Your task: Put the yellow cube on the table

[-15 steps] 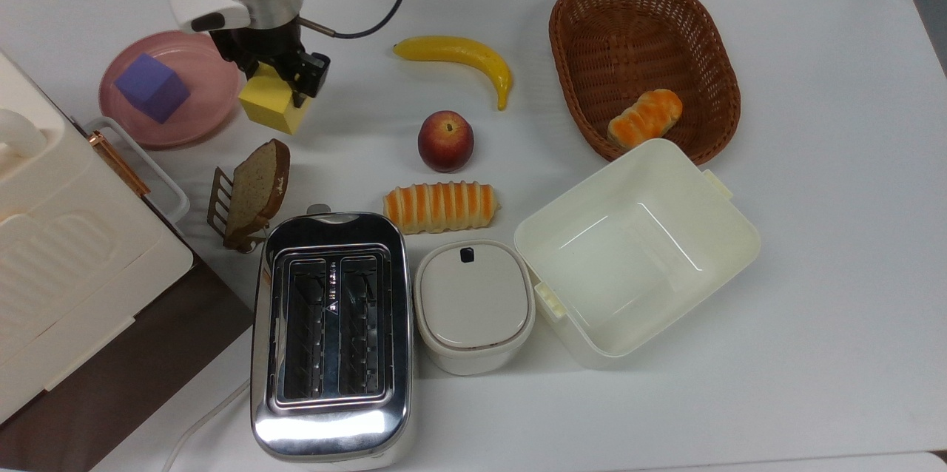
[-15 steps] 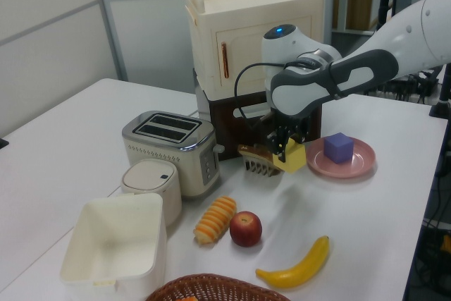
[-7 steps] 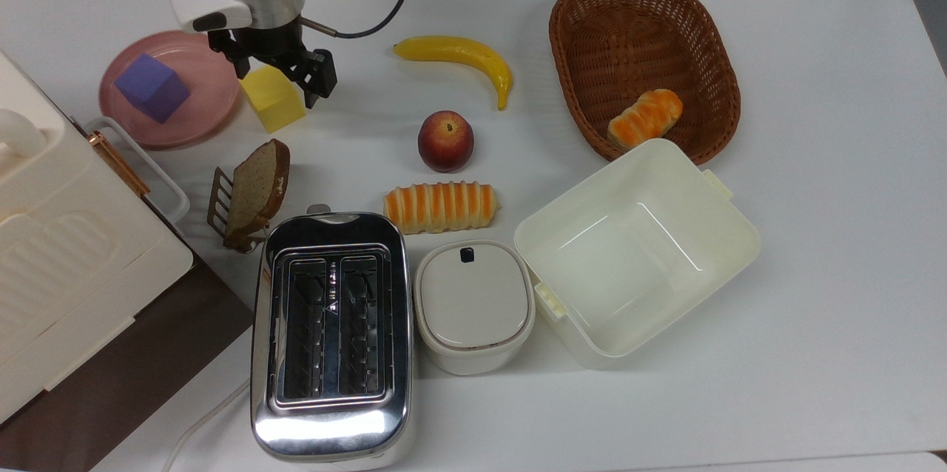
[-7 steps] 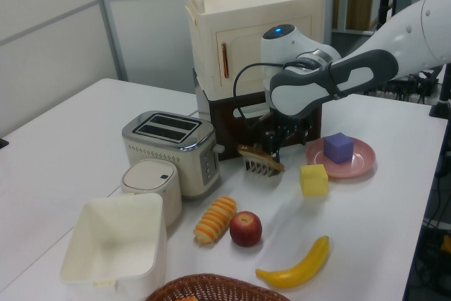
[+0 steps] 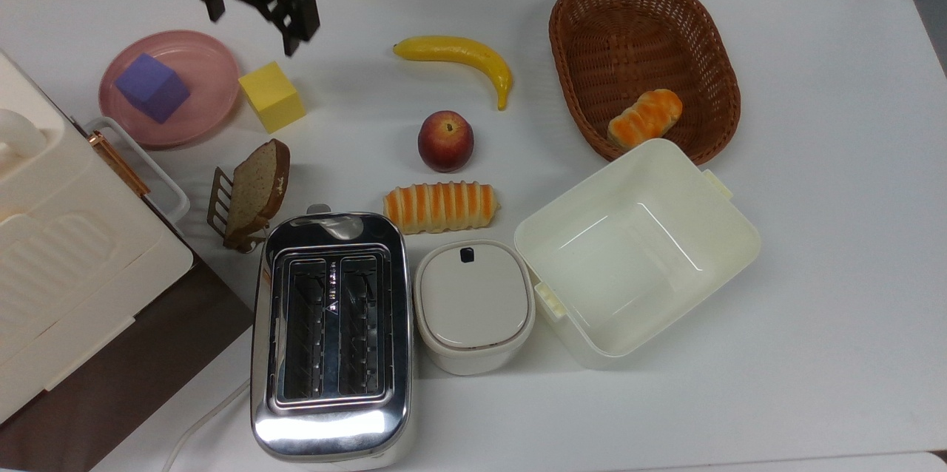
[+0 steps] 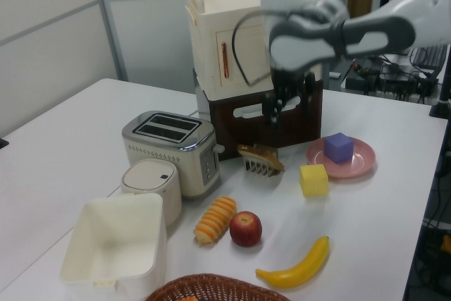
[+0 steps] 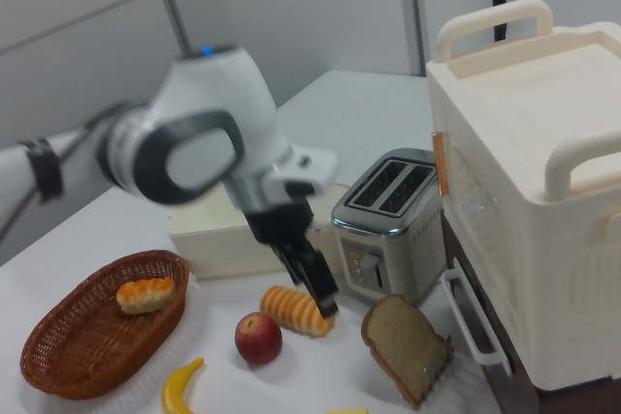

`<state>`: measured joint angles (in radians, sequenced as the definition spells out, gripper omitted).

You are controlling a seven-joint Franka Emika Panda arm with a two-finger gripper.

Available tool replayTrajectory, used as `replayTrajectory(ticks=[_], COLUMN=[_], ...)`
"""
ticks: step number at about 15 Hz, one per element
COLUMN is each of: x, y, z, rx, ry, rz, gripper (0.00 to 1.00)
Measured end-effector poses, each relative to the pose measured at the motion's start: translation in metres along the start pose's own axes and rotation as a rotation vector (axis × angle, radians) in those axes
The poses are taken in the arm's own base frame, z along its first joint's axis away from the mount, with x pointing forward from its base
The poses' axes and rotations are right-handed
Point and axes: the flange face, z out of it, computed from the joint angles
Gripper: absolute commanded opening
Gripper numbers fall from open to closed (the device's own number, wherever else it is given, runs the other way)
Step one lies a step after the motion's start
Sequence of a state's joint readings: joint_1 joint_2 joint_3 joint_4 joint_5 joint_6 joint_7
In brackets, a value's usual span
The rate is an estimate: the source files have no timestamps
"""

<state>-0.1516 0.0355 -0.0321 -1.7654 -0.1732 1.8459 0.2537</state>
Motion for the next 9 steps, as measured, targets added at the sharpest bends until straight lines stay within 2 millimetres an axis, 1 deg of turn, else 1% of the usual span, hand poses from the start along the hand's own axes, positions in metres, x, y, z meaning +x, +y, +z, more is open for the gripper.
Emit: replayTrajectory(ticks=[1, 2, 3, 5, 6, 7, 9], x=[-0.003, -0.008, -0.015, -0.03, -0.036, -0.041, -0.045], y=[-0.003, -0.013, -0.03, -0.065, -0.078, -0.086, -0.094], z=[-0.018, -0.034, -0.049, -0.069, -0.075, -0.079, -0.081], rx=[0.013, 0.029, 0.041, 0.048, 0.048, 0.048, 0.054], ry=[-0.001, -0.005, -0.01, -0.008, -0.006, -0.006, -0.006], rz=[-0.001, -0.015, -0.043, -0.105, -0.128, -0.145, -0.167], gripper=[1.0, 1.0, 1.0, 1.0, 1.0, 1.0, 1.0])
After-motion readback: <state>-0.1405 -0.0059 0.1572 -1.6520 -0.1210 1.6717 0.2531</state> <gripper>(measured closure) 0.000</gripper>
